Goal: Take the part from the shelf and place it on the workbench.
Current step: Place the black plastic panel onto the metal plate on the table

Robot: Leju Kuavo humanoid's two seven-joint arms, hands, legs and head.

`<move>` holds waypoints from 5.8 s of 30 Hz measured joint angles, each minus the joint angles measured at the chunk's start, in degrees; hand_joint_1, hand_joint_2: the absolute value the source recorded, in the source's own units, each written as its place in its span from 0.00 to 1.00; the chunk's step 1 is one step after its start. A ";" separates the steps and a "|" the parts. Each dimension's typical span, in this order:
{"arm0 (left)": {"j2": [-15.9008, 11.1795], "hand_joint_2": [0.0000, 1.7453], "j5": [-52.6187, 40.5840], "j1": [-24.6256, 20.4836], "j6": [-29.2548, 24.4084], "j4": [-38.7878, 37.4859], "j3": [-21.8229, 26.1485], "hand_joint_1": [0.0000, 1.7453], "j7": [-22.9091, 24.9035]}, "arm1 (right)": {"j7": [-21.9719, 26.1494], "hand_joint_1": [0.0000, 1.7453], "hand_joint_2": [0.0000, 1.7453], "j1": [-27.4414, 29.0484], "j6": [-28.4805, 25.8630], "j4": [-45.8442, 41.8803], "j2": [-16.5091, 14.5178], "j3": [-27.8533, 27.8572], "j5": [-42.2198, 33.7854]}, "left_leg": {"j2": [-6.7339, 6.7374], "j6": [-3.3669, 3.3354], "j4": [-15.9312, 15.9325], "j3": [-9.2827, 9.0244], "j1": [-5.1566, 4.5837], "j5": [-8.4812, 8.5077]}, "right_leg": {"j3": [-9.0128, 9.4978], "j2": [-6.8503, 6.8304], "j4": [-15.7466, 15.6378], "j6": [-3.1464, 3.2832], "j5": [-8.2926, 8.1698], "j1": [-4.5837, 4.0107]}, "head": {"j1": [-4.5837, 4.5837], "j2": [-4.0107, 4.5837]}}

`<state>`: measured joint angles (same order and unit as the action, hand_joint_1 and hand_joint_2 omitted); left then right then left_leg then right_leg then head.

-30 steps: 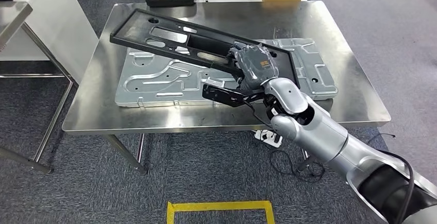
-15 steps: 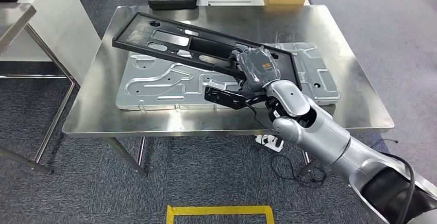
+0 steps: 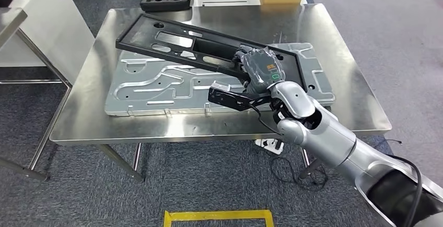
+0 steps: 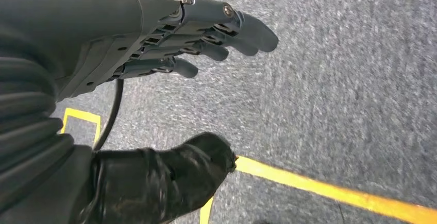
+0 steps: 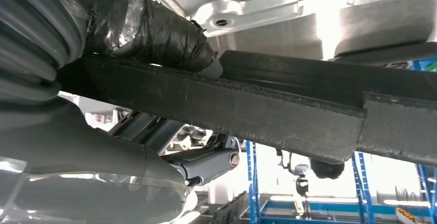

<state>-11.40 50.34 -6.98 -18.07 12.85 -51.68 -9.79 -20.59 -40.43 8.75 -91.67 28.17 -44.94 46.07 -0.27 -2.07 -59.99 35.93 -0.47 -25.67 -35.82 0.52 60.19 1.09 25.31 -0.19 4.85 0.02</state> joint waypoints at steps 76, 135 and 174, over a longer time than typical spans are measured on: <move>-1.09 1.00 1.40 0.00 4.00 0.06 0.11 0.00 0.86 | -2.93 1.00 1.00 7.09 -0.28 13.90 5.75 4.93 0.62 | 0.03 0.56 0.79 -0.71 0.45 -0.09 | 0.00 -0.45 1.57 -3.02 0.92 1.83 | 0.40 0.00; -0.49 0.00 2.61 0.17 4.09 0.07 0.16 0.00 1.47 | -2.05 0.00 0.00 7.08 -1.58 3.34 5.71 7.43 6.26 | 0.06 -0.41 1.79 -2.37 0.32 -0.49 | -2.81 -0.39 7.67 -2.39 2.18 1.20 | 0.20 0.00; 0.50 0.00 1.84 0.00 -1.69 0.07 0.18 0.00 9.45 | -2.54 0.00 0.00 6.97 -2.13 0.66 3.51 7.51 6.49 | -0.14 1.63 -0.08 0.93 0.08 0.44 | 2.81 -0.53 -1.04 -0.80 1.13 1.13 | -0.07 0.00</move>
<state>-10.90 52.18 -6.98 -19.76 12.92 -51.49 -0.34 -23.13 -33.45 6.62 -91.02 31.68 -37.44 52.56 -0.41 -0.44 -60.07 36.86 -0.39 -25.23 -33.00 -0.01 59.15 0.29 26.44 0.93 4.79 0.02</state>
